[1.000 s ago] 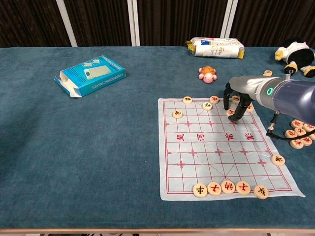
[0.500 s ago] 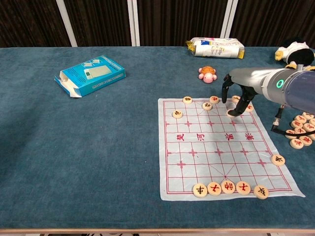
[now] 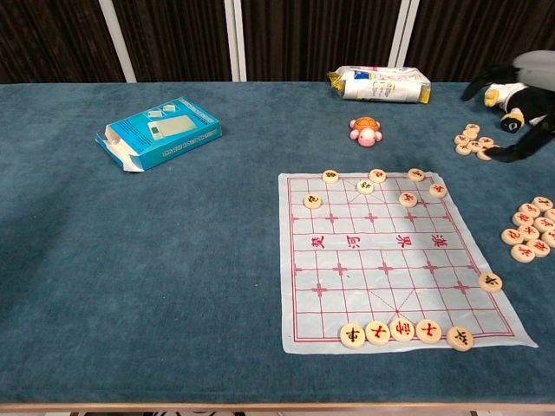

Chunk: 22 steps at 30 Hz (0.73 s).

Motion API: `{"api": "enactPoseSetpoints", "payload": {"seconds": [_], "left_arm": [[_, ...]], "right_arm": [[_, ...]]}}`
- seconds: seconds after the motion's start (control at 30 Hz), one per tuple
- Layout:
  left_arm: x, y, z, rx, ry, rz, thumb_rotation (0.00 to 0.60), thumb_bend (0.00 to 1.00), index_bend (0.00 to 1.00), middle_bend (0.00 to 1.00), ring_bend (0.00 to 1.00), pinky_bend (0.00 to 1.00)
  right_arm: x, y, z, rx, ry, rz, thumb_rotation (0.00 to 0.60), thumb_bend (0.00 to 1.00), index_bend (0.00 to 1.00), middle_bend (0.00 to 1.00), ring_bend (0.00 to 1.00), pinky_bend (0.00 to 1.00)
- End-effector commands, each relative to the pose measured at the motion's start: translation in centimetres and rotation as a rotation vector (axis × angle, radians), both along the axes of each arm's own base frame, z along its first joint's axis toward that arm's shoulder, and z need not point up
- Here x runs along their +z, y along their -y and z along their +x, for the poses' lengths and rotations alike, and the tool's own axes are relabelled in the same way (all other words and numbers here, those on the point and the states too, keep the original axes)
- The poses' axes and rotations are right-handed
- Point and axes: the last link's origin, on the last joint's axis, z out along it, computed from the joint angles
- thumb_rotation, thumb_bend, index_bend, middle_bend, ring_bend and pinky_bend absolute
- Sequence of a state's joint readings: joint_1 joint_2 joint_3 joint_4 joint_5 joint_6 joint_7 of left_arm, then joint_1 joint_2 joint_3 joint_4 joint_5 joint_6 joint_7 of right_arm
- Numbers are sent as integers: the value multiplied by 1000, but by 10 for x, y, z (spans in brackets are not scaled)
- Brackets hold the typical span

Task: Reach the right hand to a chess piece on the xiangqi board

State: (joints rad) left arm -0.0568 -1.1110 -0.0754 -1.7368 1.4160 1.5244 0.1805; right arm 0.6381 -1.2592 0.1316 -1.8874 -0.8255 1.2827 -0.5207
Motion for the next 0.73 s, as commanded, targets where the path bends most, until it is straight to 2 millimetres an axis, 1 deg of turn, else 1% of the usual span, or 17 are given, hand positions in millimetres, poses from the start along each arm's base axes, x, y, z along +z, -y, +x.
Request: {"api": "enactPoseSetpoints", "payload": {"seconds": [0.03,0.13,0.17,0.23,0.27,0.3,0.5,0.73], "left_arm": [[0,0,0,3,0,-2,600,9,0,0,0,46],[-1,-1,-1,4,-1,-2,600,9,0,0,0,46],[0,-1,-1,5,2,-1,600,9,0,0,0,46],[0,-1,-1,4,2,2,600,9,0,0,0,46],[1,-2,-1,4,2,6,600,9,0,0,0,46],[1,-2,-2,5,4,7,600,9,0,0,0,46],[3,-4,-4,10,8,12,600,8,0,0,0,46],[2,-4,-3,2,8,11,600,8,0,0,0,46]], "right_arm": [[37,-65,-46,-19,28,-77,600,390,112,0,0,0],[41,-93,-65,28,71,-120,600,390,87,0,0,0],[41,-105,-75,56,87,-138,600,390,83,0,0,0],[40,-115,-85,86,87,-150,600,390,82,0,0,0],[40,-124,-95,100,61,-152,600,390,82,0,0,0],[40,-130,-100,113,41,-154,600,390,82,0,0,0],[41,-148,-113,153,-62,-188,600,390,82,0,0,0],[47,-151,-115,147,-110,-220,600,389,63,0,0,0]]}}
